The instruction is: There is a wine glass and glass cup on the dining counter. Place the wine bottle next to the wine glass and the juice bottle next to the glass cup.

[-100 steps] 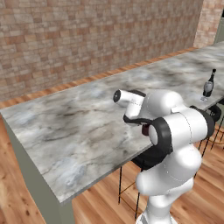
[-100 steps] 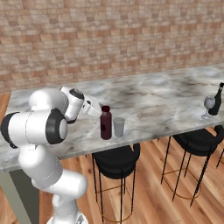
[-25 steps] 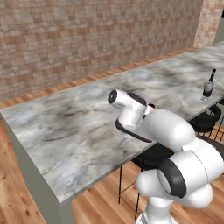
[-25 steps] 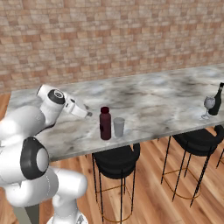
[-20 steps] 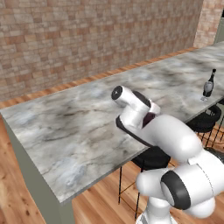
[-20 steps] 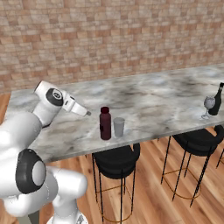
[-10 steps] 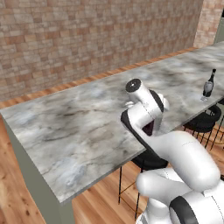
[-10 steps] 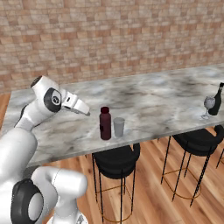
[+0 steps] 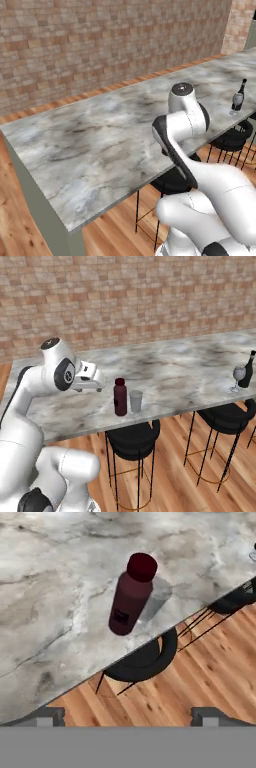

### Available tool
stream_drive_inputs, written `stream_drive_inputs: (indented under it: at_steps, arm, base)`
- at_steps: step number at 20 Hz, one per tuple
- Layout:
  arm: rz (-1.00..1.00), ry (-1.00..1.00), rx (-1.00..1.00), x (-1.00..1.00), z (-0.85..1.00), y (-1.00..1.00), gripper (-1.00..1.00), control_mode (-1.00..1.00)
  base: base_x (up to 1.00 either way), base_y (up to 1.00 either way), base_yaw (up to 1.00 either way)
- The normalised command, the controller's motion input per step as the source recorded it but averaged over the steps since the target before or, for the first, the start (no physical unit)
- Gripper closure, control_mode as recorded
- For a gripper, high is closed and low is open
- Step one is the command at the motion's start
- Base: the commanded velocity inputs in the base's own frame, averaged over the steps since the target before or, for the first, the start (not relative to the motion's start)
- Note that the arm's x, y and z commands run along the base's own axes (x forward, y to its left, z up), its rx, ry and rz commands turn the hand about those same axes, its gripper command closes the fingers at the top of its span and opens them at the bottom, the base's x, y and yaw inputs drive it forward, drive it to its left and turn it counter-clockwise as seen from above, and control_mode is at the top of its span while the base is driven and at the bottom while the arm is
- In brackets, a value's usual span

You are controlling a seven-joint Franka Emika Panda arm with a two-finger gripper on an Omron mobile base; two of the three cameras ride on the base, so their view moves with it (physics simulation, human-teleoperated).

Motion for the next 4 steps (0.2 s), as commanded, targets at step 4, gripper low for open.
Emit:
stream_drive_inputs:
  at_steps: [4]
  arm:
    - [0.32, 0.18, 0.11, -0.41, 0.12, 0.01, -1.00, -1.00]
  base:
    - [0.00, 0.00, 0.00]
